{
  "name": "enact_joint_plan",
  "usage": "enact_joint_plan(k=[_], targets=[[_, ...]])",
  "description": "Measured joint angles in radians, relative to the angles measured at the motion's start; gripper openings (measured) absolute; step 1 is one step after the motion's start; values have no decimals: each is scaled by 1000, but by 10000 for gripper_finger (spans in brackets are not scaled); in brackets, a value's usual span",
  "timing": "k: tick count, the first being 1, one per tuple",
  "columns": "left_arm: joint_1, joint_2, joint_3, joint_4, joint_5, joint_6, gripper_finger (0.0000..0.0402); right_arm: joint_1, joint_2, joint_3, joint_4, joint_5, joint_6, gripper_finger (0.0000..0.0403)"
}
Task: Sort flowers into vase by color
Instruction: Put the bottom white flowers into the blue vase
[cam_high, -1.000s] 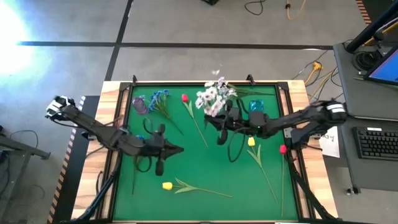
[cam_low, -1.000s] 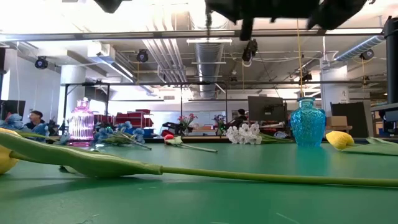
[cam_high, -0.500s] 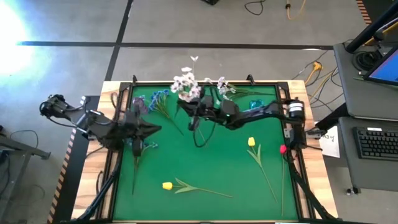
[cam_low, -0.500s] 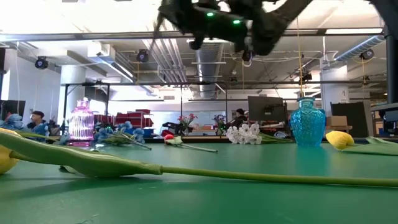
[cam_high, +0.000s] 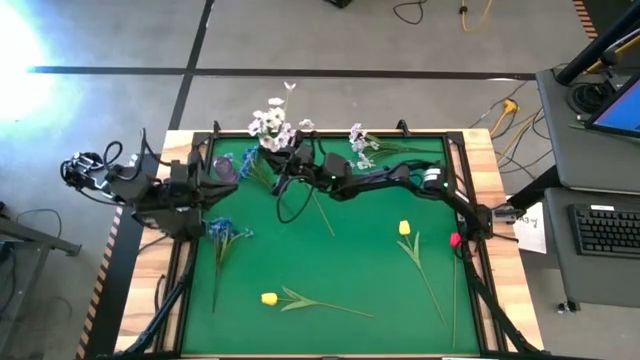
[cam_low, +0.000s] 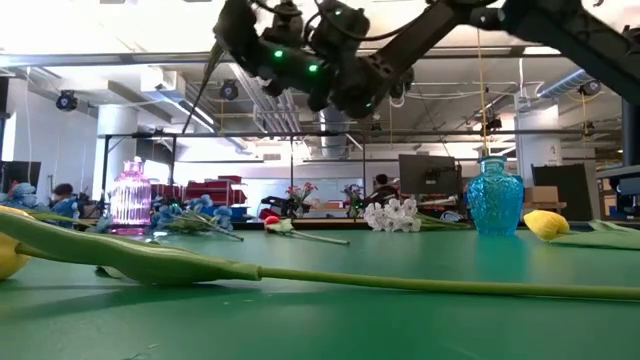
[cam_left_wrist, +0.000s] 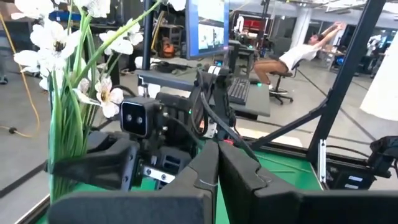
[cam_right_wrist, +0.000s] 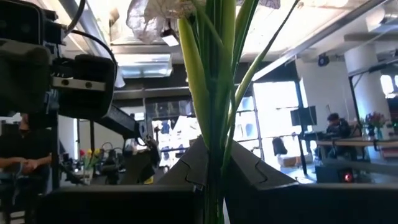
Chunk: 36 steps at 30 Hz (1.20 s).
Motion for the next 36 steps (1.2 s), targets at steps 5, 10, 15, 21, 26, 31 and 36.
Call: enact_joint_plan(k=[5,10,15,21,26,31,36], targets=[[0,-21,-10,-135,-71,-82,0,0,45,74,-55,-65,-11,22],[0,-17,-42,-214,-142,-119,0,0,45,134,-191,-76,-65,22],[0,-20,-61,-237,-148,-114,24,-5,41,187,-339,-138,-104,22],[0,-35,-77,-240,-214,-121,98,-10,30,214,-345,-155,-104,22],[0,-45,-57,-234,-236,-122,150,-29,71,276,-259,-154,-93,22],[0,-55,-28,-230,-236,-136,170,-40,179,413,-270,-153,-88,22],[0,-66,-24,-231,-236,-138,171,-47,258,551,-284,-154,-78,22]])
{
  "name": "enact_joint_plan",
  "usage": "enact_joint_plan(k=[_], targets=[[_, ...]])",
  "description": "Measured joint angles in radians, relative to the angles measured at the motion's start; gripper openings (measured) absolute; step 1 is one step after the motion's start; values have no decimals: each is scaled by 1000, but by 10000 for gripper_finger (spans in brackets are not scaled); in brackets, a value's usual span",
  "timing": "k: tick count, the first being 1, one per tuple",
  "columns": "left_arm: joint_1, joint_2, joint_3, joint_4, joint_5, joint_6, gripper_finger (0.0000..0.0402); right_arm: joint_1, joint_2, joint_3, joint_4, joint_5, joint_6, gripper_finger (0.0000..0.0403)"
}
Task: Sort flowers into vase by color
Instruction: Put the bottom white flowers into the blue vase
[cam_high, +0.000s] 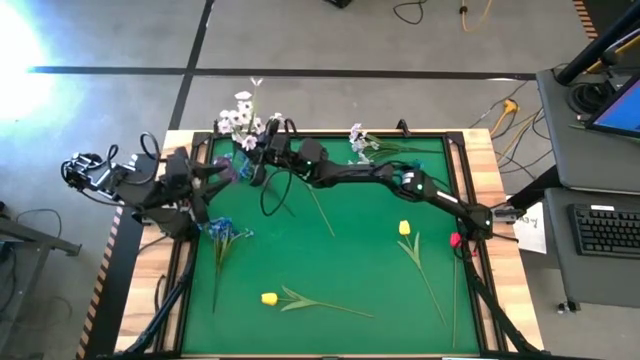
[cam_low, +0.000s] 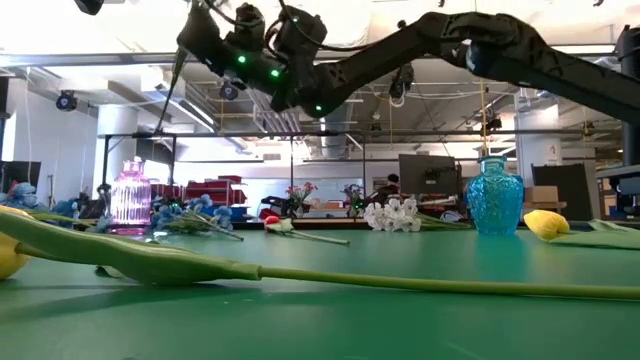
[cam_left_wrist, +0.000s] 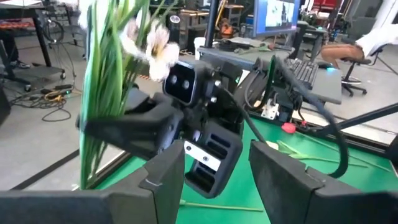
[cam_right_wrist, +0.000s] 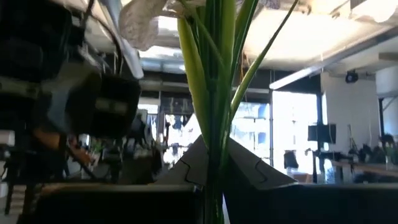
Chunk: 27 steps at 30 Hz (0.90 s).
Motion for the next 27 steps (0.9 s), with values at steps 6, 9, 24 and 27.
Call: enact_joint_plan(k=[6,9,24,27], targets=[[0,-17,0,0,0,3,171,-5,65,103,-23,1,1,22],[0,-28,0,0,0,3,171,-5,81,120,-22,4,1,22],[0,-26,0,0,-50,7,171,-8,103,122,-10,9,-5,22],[0,-26,-1,-14,-50,-7,171,-13,68,121,-204,7,19,22]])
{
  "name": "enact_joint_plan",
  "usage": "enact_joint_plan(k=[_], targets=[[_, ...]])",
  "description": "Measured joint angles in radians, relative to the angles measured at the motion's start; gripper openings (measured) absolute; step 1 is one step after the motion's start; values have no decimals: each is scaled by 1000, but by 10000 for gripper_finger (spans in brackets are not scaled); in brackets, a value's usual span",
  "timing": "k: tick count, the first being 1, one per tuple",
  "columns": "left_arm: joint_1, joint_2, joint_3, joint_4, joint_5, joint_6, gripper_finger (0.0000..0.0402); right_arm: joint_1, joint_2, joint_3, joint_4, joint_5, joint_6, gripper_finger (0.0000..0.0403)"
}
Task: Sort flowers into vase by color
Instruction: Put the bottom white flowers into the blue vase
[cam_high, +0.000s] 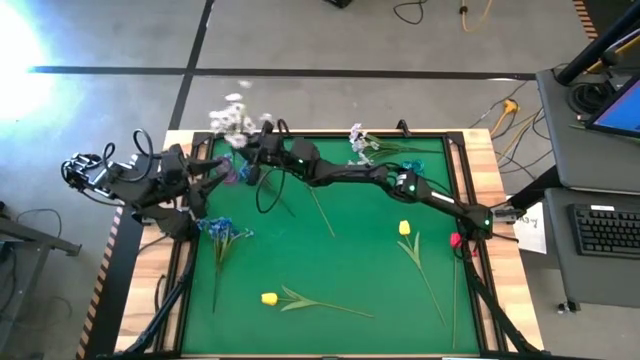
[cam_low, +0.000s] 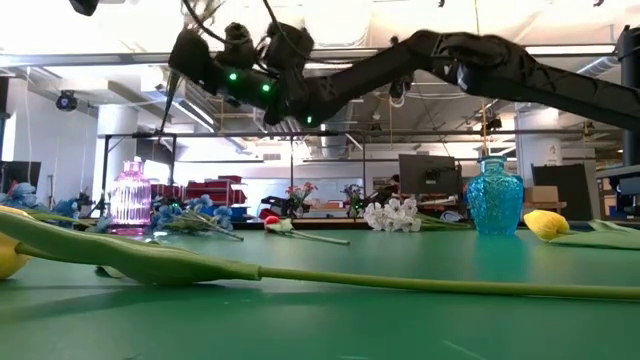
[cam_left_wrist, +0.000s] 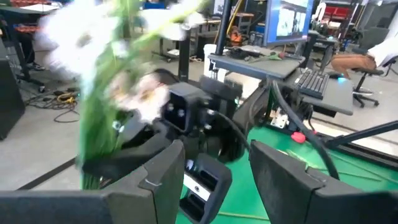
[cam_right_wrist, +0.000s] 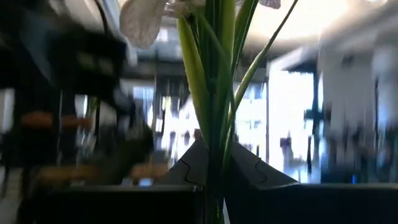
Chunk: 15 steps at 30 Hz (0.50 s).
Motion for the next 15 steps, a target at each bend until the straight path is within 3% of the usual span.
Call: enact_joint_plan(k=[5,9,15], targets=[[0,0,0,-2,0,-11,171,-15,-165,-1,-495,-3,-108,22],[0,10,0,-1,0,-12,172,-31,-388,-5,-808,-6,-143,13],[0,66,-2,25,2,-13,172,-24,-627,-23,-1110,-6,-197,11]])
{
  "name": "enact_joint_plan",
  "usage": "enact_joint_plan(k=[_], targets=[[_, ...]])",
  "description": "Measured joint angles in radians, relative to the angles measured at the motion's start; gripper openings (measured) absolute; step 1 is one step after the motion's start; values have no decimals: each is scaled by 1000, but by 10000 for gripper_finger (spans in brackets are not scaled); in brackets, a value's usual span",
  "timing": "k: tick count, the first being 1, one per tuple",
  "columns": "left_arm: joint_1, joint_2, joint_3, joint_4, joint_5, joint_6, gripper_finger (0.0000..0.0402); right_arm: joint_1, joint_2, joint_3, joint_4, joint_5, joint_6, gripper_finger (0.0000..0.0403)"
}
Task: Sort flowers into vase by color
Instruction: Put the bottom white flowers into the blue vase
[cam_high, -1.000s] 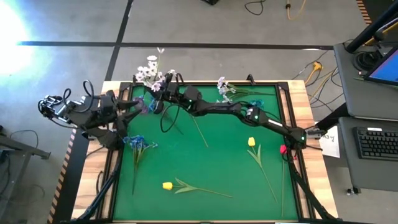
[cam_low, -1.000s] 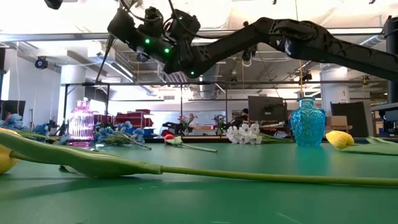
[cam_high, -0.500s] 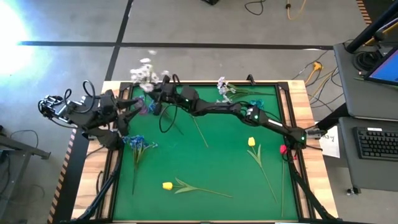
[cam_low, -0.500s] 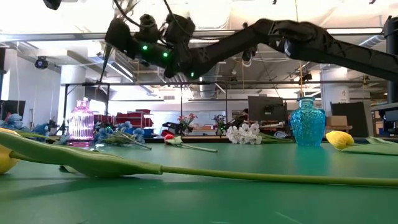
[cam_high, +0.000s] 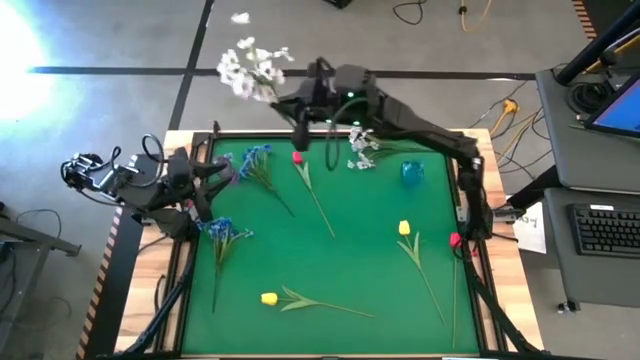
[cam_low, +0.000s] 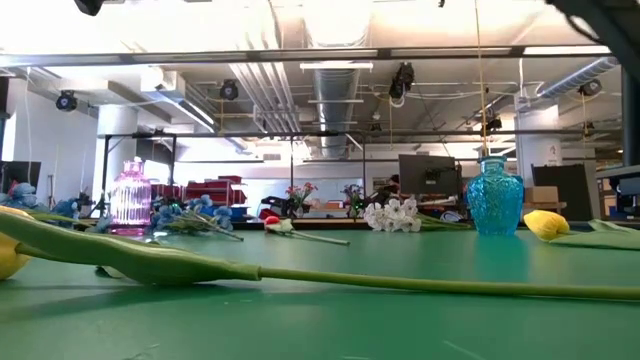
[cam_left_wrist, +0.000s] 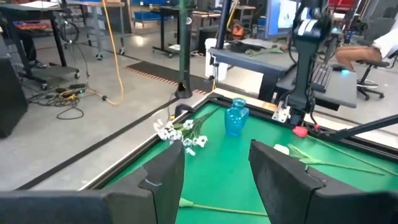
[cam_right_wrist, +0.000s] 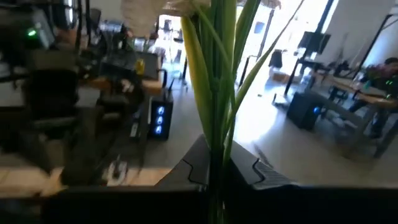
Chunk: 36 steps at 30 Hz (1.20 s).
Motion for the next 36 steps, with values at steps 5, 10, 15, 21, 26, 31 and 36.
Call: enact_joint_plan(k=[5,10,15,21,26,31,36], targets=[[0,67,0,46,11,0,172,9,-162,-149,-59,1,26,11],[0,131,0,82,26,0,172,8,-414,-450,96,53,59,10],[0,181,2,107,26,0,171,14,-641,-837,300,159,62,10],[0,223,3,131,26,0,172,10,-896,-1275,564,337,113,10],[0,250,3,150,5,0,171,10,-1036,-1551,859,388,110,11],[0,265,3,175,-11,0,171,10,-1157,-1688,899,552,111,11],[0,277,3,174,-11,0,171,12,-1240,-1788,896,670,121,11]])
